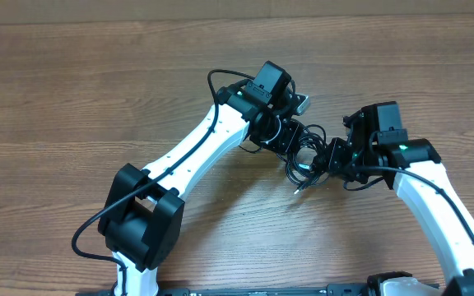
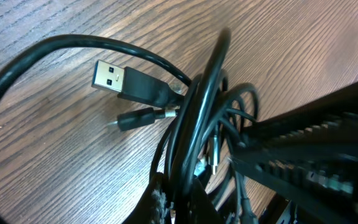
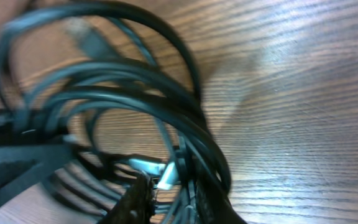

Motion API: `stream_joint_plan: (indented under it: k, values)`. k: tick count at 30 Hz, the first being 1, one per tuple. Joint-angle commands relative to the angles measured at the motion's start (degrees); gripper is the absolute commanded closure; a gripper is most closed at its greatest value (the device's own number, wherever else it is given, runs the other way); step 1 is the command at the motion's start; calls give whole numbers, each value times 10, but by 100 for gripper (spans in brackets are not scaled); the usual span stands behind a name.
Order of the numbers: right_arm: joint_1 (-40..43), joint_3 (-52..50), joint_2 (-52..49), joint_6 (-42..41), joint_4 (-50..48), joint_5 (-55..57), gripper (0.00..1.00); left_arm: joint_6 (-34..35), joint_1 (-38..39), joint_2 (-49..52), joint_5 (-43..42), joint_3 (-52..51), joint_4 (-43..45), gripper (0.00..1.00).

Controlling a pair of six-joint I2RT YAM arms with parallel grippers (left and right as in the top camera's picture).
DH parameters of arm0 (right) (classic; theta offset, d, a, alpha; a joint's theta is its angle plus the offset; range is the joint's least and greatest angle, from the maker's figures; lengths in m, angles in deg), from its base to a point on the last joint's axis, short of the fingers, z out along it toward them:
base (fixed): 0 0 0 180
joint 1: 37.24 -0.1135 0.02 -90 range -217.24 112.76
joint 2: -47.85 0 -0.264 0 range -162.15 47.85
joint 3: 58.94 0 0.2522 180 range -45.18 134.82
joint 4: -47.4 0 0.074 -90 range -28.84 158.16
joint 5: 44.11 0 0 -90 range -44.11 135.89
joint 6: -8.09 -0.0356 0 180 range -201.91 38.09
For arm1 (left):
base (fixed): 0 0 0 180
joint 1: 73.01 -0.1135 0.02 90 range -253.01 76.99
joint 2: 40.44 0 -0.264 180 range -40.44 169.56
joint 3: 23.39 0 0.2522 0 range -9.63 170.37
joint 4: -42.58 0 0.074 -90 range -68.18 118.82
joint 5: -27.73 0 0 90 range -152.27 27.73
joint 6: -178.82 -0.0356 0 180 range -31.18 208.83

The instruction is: Untangle cables

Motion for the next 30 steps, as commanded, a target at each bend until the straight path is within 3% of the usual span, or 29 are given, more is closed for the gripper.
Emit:
stream_joint_plan:
  k: [1,6,8,13,20,30]
  values:
    - [-2,12,-29,0,2,15,82,-15,0,-1,-16,14,4,96]
    - [-2,12,-60,-2,2,48,88,-15,0,-1,-17,15,4,96]
    - [-2,12,-70,-2,-1,50,96,-15,0,-1,-30,14,3,96]
    - [-2,12,-74,-17,-1,73,96,-15,-1,-1,-26,15,2,96]
    - [-1,12,-74,-166,111,282,96,-15,-48,-1,-2,15,-12,96]
    - [-1,12,-74,-171,116,306,96,-16,-148,-1,7,15,-54,96]
